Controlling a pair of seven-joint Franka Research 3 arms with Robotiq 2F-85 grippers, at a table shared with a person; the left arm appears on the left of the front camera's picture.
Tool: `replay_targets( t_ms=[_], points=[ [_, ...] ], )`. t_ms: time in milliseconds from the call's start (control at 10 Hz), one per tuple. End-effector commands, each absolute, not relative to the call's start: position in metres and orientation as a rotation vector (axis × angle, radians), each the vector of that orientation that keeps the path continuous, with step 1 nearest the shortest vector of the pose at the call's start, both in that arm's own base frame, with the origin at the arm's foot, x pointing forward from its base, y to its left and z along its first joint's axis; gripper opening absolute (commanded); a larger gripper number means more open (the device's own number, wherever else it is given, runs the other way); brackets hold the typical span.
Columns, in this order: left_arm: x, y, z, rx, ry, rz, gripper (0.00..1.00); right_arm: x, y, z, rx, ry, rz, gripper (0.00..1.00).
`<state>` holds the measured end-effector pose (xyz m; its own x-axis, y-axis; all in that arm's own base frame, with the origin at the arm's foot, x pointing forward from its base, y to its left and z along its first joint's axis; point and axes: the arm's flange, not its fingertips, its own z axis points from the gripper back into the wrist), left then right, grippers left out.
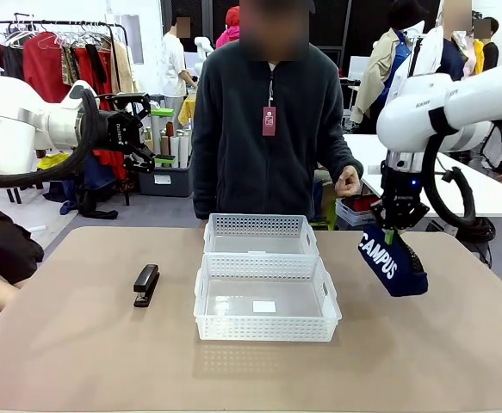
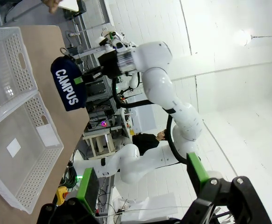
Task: Distribute items into two baskets.
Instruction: Pick up the Pencil pouch that the person points to.
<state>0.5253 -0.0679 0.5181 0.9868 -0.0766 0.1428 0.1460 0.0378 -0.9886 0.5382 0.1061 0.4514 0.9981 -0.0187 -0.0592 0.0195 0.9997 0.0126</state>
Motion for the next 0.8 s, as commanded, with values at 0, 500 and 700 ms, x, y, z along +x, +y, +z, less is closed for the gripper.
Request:
replay_targets(
  t_ms=[0, 500, 700],
  points=[
    [0.525, -0.068, 0.52, -1.525, -0.059, -0.173, 1.0, 0.527, 0.115, 0.499, 0.021, 0.048, -0.044, 0.0],
    [0.525, -0.068, 0.52, -1.525, -0.059, -0.173, 1.0, 0.518, 0.125, 0.625, 0.063, 0.042, -0.096, 0.0],
    [0.525, -0.068, 0.52, -1.525, -0.059, -0.173, 1.0, 0.515, 0.127, 0.668, 0.12, -0.009, -0.127, 0.0]
  ],
)
